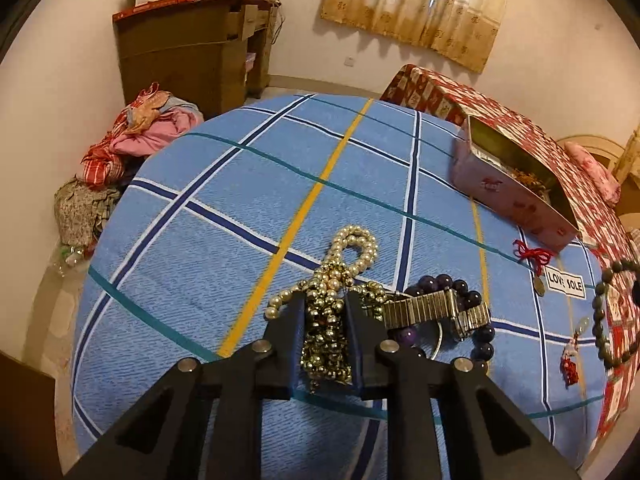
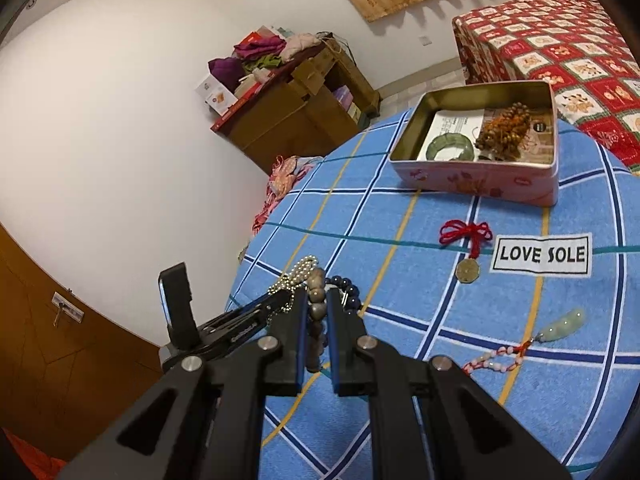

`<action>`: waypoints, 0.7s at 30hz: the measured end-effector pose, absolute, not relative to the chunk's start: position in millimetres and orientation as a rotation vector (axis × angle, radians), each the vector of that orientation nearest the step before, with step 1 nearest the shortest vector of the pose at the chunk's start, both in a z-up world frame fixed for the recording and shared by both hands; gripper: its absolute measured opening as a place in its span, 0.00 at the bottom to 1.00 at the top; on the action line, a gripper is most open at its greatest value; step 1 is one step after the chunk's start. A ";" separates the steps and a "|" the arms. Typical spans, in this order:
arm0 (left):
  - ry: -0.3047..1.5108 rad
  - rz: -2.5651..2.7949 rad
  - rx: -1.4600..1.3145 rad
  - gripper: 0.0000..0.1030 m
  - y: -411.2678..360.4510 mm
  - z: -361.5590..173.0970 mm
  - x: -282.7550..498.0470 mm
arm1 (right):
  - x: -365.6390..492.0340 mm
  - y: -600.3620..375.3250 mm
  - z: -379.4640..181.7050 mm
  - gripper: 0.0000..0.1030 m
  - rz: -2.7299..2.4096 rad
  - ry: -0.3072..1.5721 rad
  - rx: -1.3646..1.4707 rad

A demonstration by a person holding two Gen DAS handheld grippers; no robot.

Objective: Organize jewelry
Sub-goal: 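Grasp the gold beaded necklace with the left tool while the right tool holds the grey bracelet, then carry both pieces over the pink tin while both tools open to drop them inside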

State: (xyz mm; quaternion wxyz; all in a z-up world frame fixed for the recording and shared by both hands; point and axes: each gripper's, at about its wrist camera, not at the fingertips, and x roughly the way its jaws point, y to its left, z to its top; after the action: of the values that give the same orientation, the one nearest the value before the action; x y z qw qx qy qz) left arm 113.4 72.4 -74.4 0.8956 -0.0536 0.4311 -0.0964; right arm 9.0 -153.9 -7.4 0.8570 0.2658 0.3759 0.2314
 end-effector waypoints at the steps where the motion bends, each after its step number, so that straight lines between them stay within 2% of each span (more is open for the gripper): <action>1: 0.882 -0.201 -0.108 0.15 74.1 -71.1 111.4 | 7.9 -153.8 -7.1 0.12 0.484 0.789 0.562; 11: 0.616 -0.350 -0.181 0.10 84.4 24.4 68.1 | 0.4 -163.4 -0.5 0.12 0.474 0.746 0.599; 21: 0.565 -0.370 -0.194 0.10 83.7 48.1 61.6 | -10.8 -171.3 6.9 0.12 0.476 0.707 0.609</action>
State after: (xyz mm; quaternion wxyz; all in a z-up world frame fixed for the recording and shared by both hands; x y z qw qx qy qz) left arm 61.6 83.7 48.1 0.9389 -0.0951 0.2768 -0.1813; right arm -10.8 -171.3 6.9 0.8660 0.2906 0.3376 0.2273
